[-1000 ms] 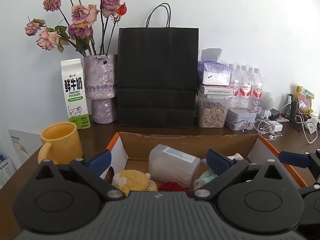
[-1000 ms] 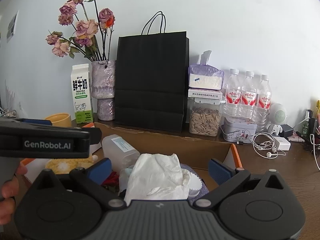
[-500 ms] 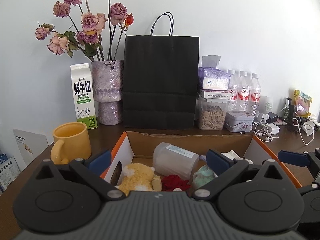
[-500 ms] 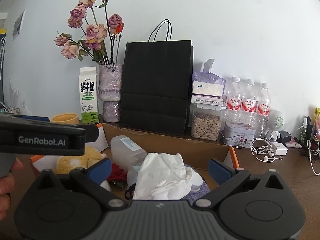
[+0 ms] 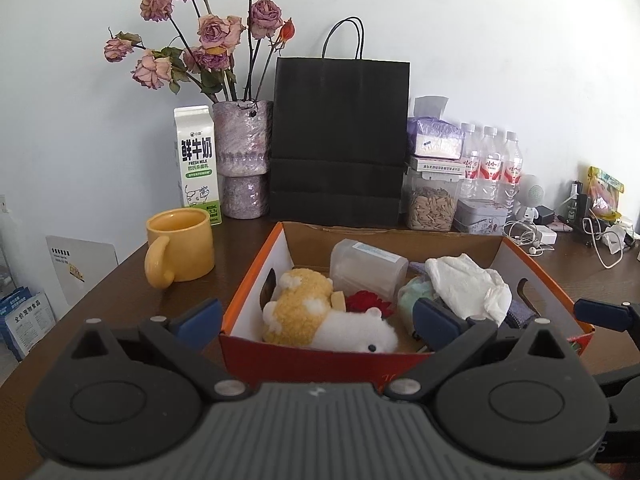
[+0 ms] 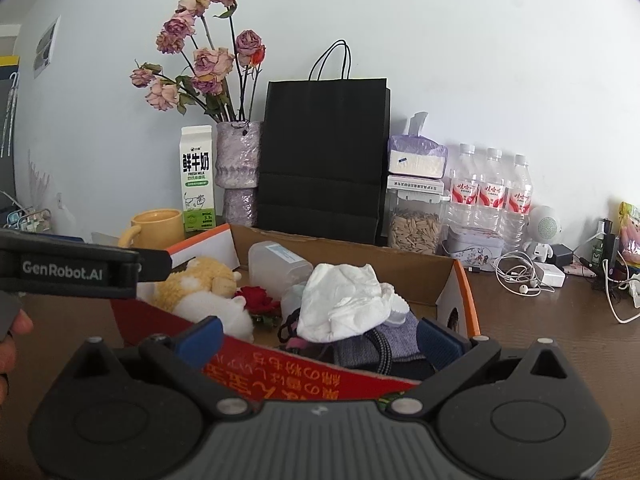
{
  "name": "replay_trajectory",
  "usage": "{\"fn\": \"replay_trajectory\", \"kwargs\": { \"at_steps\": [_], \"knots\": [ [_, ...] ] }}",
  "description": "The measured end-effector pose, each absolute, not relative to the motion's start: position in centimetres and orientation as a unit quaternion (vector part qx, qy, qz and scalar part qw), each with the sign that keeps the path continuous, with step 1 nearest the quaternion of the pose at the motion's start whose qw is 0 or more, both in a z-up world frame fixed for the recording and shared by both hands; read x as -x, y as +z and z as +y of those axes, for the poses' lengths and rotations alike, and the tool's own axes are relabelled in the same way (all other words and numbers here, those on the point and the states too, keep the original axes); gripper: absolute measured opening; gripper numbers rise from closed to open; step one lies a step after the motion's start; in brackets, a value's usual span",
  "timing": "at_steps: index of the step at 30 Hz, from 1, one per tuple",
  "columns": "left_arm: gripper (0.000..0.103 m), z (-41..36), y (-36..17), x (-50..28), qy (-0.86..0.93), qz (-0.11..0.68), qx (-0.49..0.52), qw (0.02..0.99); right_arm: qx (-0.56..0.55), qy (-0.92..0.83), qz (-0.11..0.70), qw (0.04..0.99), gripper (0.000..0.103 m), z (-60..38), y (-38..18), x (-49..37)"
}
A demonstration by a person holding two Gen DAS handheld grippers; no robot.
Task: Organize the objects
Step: 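Move both tools back toward the black cable and white caps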
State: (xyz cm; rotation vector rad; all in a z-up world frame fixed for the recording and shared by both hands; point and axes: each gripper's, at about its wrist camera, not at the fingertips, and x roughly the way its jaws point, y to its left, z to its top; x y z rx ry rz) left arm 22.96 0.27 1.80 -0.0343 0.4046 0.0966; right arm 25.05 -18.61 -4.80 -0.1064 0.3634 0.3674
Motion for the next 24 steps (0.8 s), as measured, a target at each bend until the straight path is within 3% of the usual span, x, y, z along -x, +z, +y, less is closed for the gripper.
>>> {"fn": "replay_trajectory", "kwargs": {
  "at_steps": [16, 18, 24],
  "knots": [
    [0.103, 1.7, -0.2, -18.3, 0.06, 0.235, 0.004, 0.97, 0.092, 0.231, 0.242, 0.938, 0.101, -17.6, -7.8, -20.5],
    [0.103, 1.9, -0.6, -17.9, 0.062, 0.241, 0.003, 0.968, 0.099, 0.242, 0.255, 0.931, 0.096, -17.2, -8.2, -20.4],
    [0.103, 2.7, -1.3, -16.7, 0.065, 0.255, 0.004, 0.965, 0.114, 0.28, 0.29, 0.908, 0.069, -15.9, -9.3, -20.4]
  ]
}}
